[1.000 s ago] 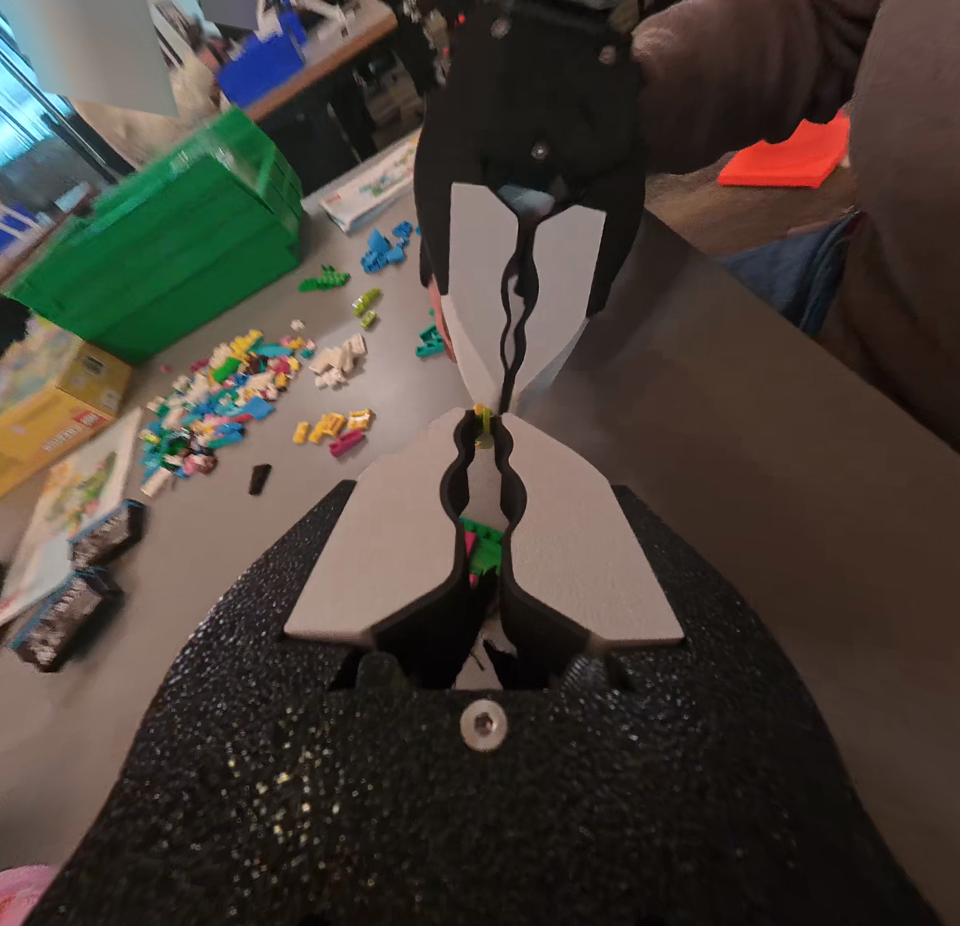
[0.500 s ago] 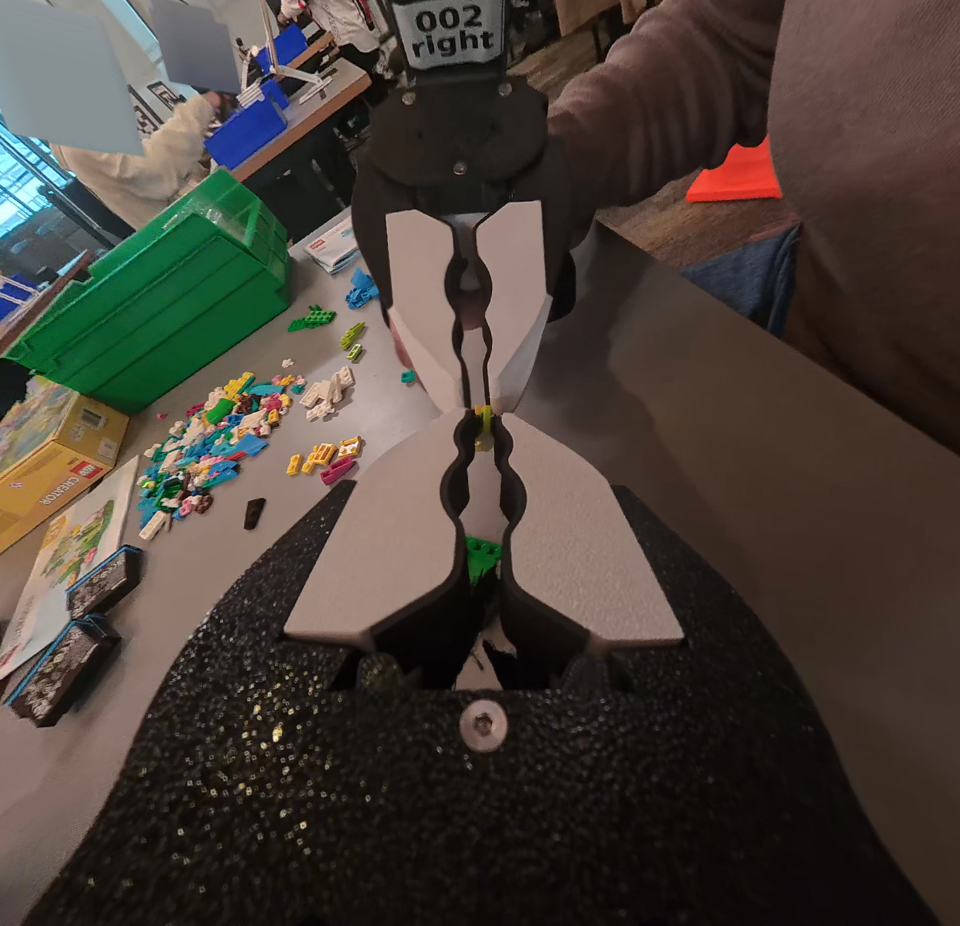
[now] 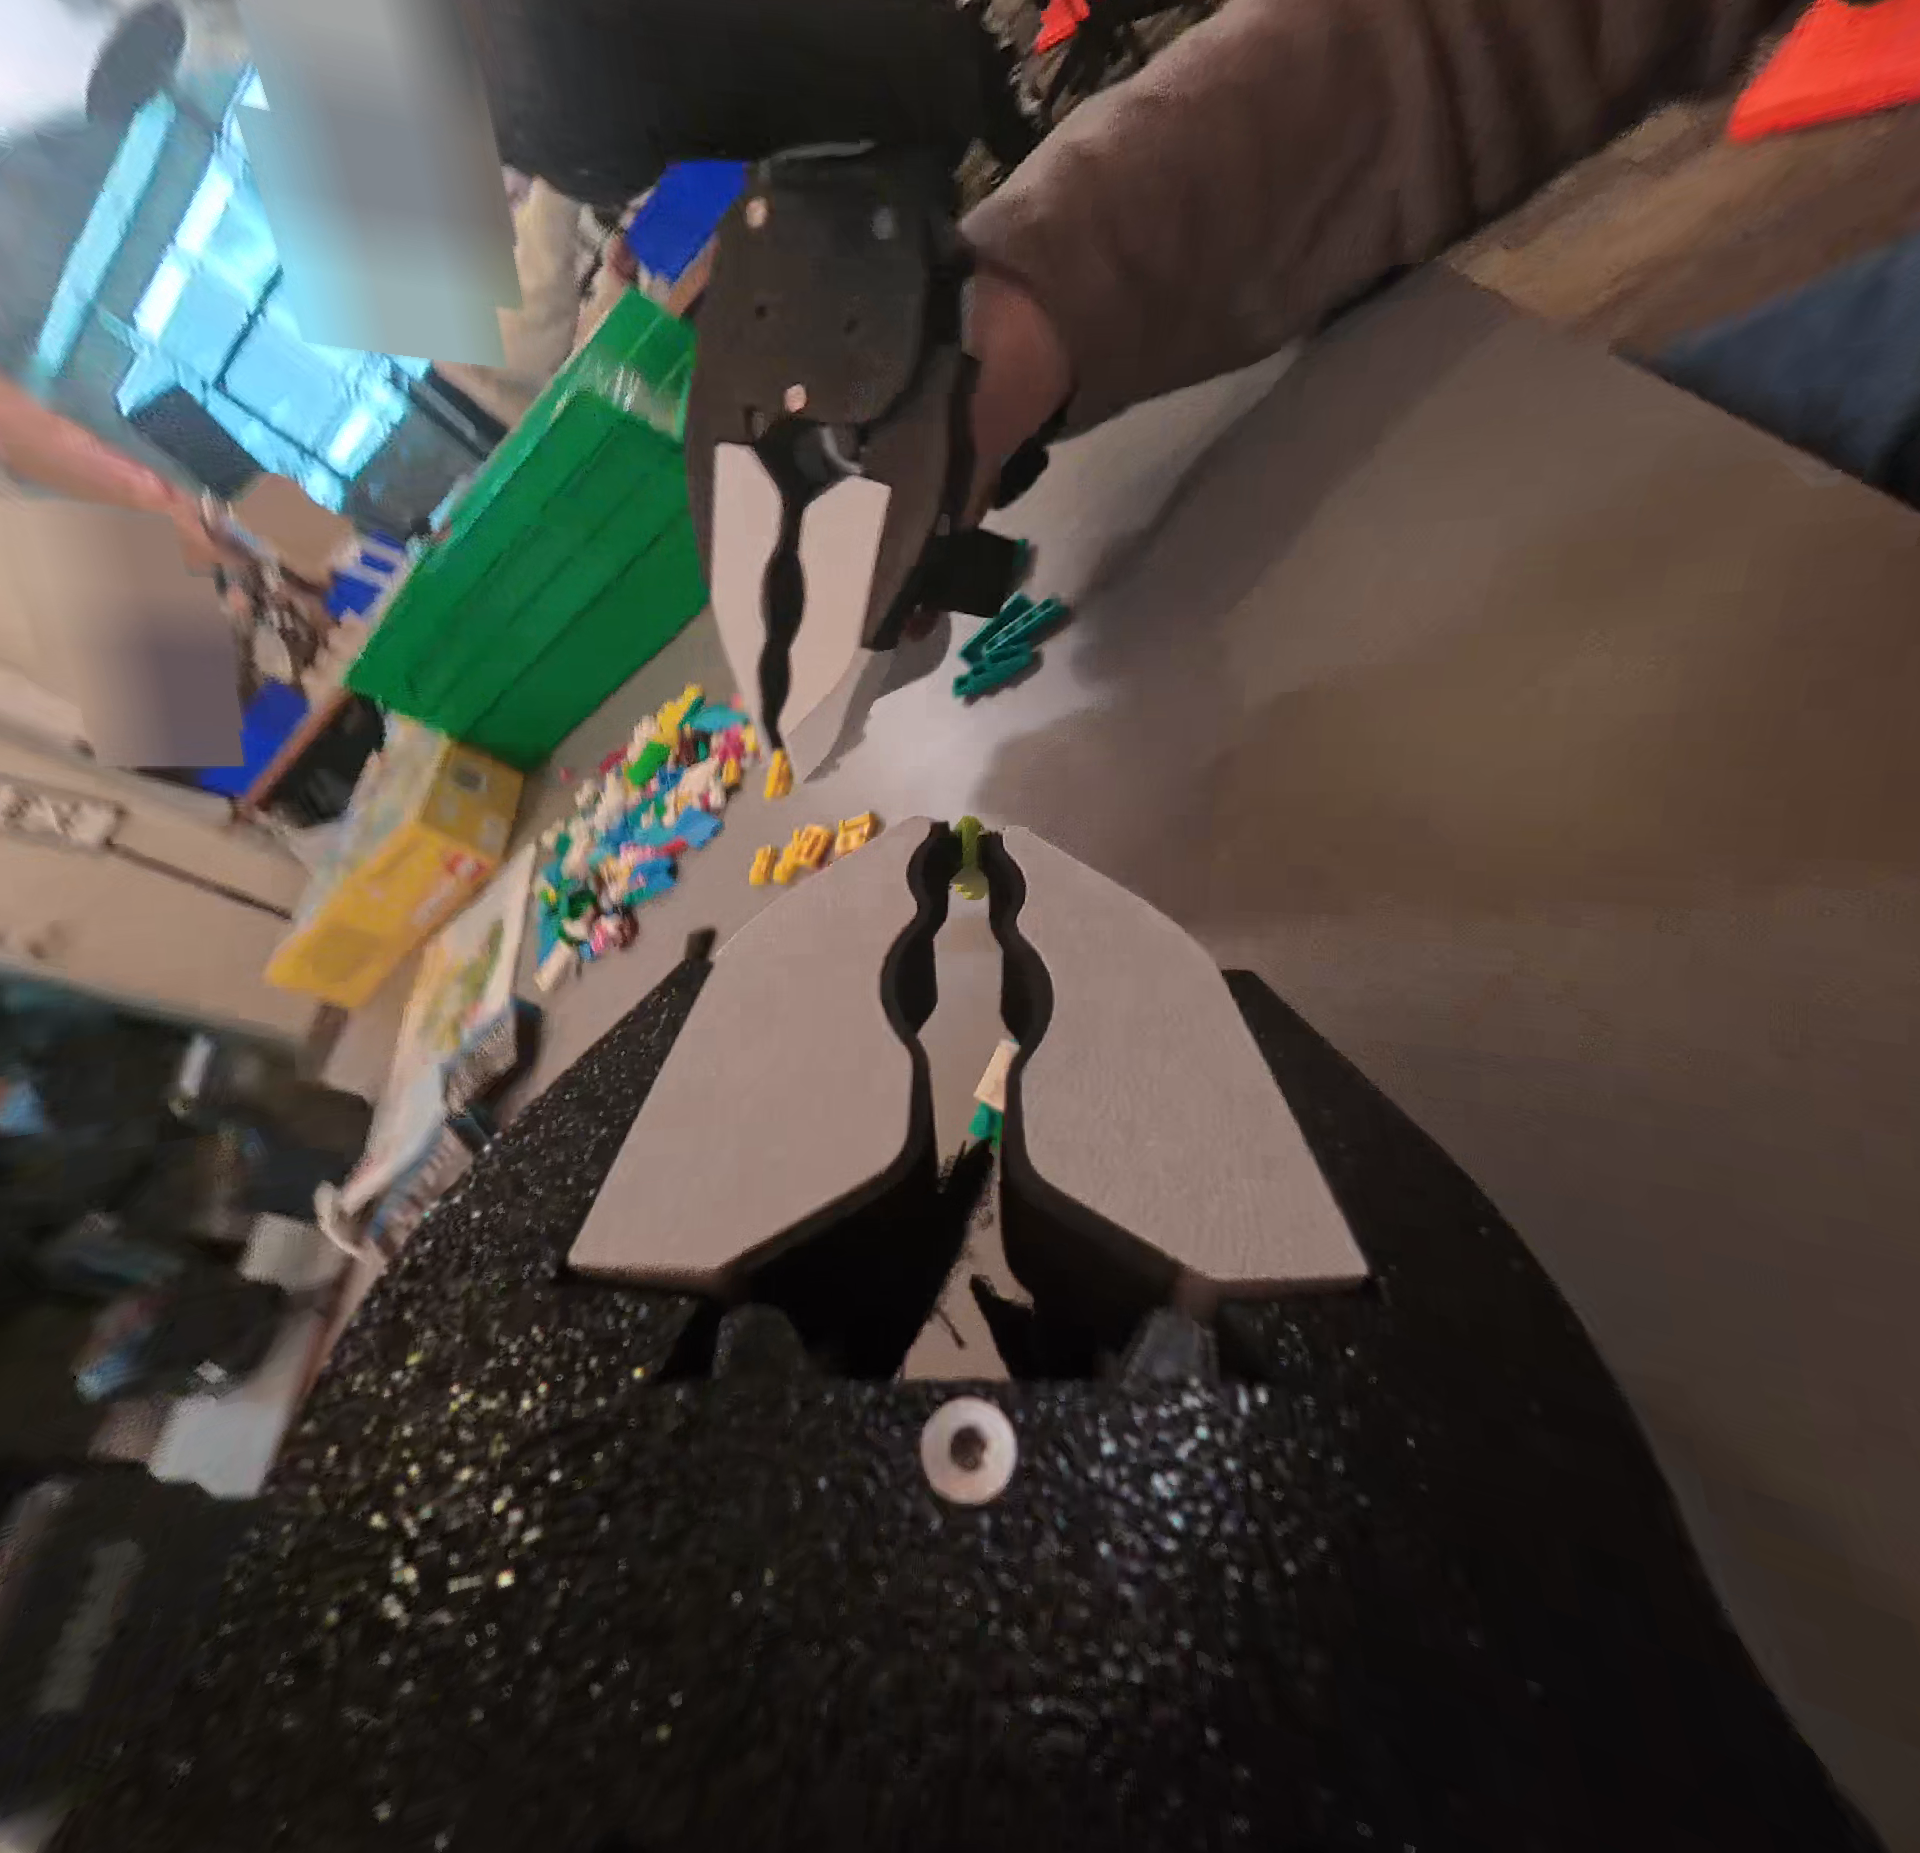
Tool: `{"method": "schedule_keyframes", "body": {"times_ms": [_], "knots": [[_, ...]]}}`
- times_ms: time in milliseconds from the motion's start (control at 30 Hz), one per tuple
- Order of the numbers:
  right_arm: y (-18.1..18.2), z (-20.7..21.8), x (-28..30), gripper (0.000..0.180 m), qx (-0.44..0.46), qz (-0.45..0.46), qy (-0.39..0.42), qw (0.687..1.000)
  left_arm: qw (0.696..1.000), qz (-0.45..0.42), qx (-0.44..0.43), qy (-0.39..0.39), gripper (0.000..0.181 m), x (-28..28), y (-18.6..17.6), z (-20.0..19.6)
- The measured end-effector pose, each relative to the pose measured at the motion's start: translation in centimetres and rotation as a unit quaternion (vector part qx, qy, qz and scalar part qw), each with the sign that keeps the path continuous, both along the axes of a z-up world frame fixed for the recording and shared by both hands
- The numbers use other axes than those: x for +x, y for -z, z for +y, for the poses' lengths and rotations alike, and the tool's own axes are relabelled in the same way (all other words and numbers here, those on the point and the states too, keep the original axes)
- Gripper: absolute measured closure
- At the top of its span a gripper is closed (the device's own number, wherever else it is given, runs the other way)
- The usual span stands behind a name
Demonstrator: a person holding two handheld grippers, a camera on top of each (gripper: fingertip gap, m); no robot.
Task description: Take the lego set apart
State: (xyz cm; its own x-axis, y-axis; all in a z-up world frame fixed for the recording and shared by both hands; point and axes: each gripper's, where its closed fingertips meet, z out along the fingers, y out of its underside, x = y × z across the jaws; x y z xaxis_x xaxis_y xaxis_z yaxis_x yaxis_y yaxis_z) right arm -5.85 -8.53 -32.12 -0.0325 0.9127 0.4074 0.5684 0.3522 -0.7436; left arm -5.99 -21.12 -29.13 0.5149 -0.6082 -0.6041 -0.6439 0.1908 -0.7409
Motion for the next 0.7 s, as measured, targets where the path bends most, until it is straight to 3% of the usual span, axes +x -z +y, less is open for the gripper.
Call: {"method": "schedule_keyframes", "body": {"times_ms": [33, 300, 433, 500, 600, 700], "knots": [[0.7, 0.5, -0.1, 0.176, 0.002, -0.02, -0.004, 1.0, 1.0, -0.023, -0.019, -0.01, 0.174, -0.3, 0.1, 0.3], [2.3, 1.2, -1.6, 0.171, 0.025, -0.056, -0.029, 0.998, 0.987, -0.143, -0.067, -0.032, 0.174, -1.8, -1.1, 1.0], [1.0, 0.8, -1.8, 0.161, 0.044, -0.043, -0.033, 0.998, 0.982, -0.169, -0.071, -0.049, 0.174, -2.5, -1.4, 1.4], [-1.1, -2.8, -2.5, 0.161, 0.002, 0.009, -0.095, 0.995, 0.978, -0.185, -0.077, -0.053, 0.174, -2.7, -1.5, 1.6], [-4.1, -9.8, -2.9, 0.162, -0.103, 0.082, -0.211, 0.969, 0.97, -0.224, -0.093, -0.037, 0.174, -2.4, -2.0, 1.4], [-4.9, -12.5, -3.0, 0.162, -0.114, 0.095, -0.247, 0.958, 0.956, -0.273, -0.106, -0.001, 0.174, -2.0, -2.9, 0.8]]}}
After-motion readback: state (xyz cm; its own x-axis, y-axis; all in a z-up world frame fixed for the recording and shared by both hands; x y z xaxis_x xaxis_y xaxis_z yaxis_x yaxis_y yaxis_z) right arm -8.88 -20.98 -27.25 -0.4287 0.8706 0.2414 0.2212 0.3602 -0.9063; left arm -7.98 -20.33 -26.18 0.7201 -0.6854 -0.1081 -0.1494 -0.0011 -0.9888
